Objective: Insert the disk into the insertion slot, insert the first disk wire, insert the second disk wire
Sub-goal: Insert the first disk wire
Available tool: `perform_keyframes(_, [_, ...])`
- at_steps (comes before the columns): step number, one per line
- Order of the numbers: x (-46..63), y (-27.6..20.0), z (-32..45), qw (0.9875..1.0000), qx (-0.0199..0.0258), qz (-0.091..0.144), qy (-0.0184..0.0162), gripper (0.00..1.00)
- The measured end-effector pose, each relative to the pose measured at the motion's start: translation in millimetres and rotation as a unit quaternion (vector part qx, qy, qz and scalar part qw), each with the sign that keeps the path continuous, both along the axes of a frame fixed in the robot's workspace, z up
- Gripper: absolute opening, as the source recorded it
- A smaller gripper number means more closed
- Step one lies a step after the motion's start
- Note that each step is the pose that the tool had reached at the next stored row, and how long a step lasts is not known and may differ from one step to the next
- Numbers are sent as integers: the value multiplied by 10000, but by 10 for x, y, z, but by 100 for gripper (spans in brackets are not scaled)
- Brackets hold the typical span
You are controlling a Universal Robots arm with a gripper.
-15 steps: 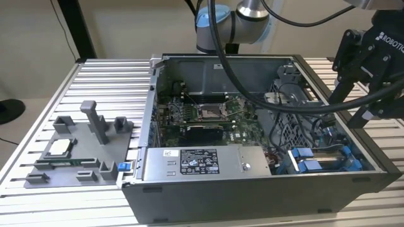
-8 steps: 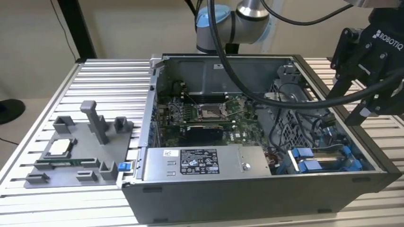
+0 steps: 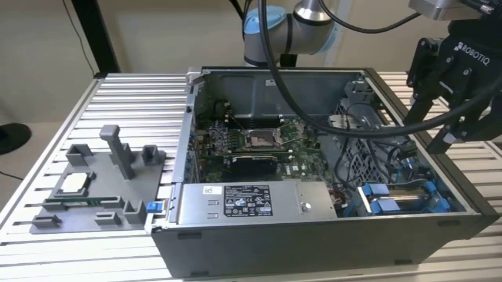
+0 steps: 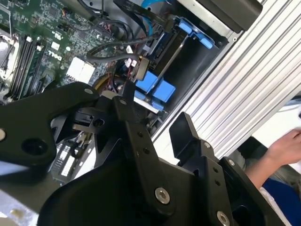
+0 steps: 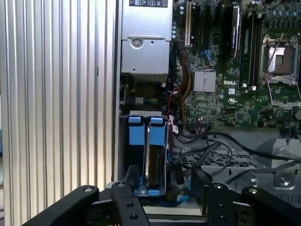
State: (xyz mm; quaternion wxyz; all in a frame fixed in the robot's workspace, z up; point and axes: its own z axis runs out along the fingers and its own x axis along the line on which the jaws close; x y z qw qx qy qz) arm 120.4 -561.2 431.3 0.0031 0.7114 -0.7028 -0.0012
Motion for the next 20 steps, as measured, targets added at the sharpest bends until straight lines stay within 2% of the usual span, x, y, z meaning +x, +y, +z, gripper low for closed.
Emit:
perform_keyframes(6, [0,20,-74,9999,-3,105,-103,100])
perform_keyframes(7, [1,20,-74,9999,-4,106,-111,100])
perform_keyframes(13, [0,20,-75,9999,-5,106,-112,100])
perform_keyframes(20, [1,34,-124,9998,-4,126,-128,100])
